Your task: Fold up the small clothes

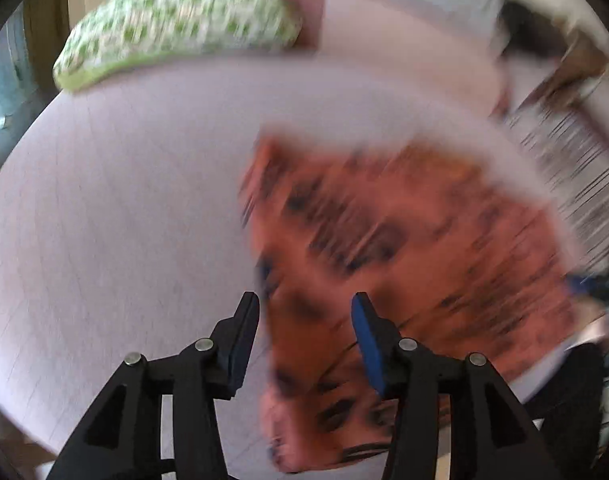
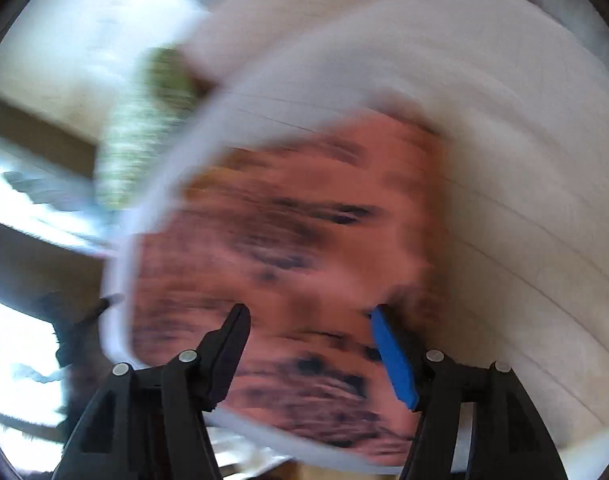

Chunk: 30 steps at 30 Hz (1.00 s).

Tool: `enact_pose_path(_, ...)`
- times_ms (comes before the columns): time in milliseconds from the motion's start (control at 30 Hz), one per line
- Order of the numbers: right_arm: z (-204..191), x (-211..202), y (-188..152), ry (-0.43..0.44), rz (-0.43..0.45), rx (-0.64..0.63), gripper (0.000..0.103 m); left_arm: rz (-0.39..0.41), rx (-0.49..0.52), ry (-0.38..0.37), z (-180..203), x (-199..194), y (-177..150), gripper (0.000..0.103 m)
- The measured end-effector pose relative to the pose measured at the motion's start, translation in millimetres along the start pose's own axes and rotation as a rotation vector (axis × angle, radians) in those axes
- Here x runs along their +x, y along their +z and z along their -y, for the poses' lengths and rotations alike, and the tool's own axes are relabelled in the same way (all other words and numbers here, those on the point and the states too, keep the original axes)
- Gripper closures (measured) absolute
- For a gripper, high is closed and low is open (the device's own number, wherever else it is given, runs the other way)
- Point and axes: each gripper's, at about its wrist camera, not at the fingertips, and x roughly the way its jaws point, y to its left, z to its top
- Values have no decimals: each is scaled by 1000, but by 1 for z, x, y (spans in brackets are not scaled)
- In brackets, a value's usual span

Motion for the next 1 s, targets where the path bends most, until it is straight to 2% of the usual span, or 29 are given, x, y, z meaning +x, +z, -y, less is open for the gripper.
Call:
enact_pose_path(33,9,-9,0,10,18,82,64,-7,-1,7,-3,6,-5,51)
enact_pose_path(67,6,-17,0,-3,34,82,62,19,-22,0,-2,-5,-10,51)
enact_pose_path(133,-12,-42,-8,-1,98,17,33,41,-48,16,0,-23,-9,53)
enact_pose_path(200,-18,-61,-28,44,136,14,27,114,-11,-6,13,-47,-8,52)
enact_pose_path(300,0,-64,-60,52,116,153,27,169,4,-54,35,-68,-7,47)
enact_pose_path(333,16,-61,-79,107,102,266,27,185,-7,-89,42,-72,-5,43)
enact_pose_path(367,20,-55,-85,136,89,331,27,200,-28,-145,54,-75,-4,41)
enact_pose_path(433,35,-39,-106,232,64,460,27,205,-39,-211,71,-70,2,41)
enact_pose_path(533,42,-26,-110,283,123,543,27,197,-17,-259,108,-53,11,41)
enact_pose_path(600,50,-11,-111,312,114,647,26,184,-4,-276,127,-41,16,41)
enact_pose_path(700,49,-8,-109,311,153,661,27,167,19,-288,150,-23,23,41)
enact_pose_path(733,51,-10,-111,307,181,675,34,166,35,-275,155,-17,23,41)
enact_pose_path(767,52,-12,-108,290,196,668,46,151,56,-250,160,-6,24,41)
enact_pose_path(800,52,-17,-104,266,214,643,93,109,71,-219,164,9,24,41)
enact_pose_path(833,51,-22,-101,248,229,617,94,55,79,-181,166,23,22,41)
enact_pose_path(867,43,-26,-98,232,244,582,94,35,82,-161,165,28,19,43)
enact_pose_path(900,33,-37,-96,196,270,524,94,65,100,-156,166,27,15,43)
enact_pose_path(967,2,-62,-95,53,342,341,94,84,149,-130,171,25,11,43)
enact_pose_path(1000,-6,-58,-95,-18,335,278,94,84,158,-125,172,26,10,42)
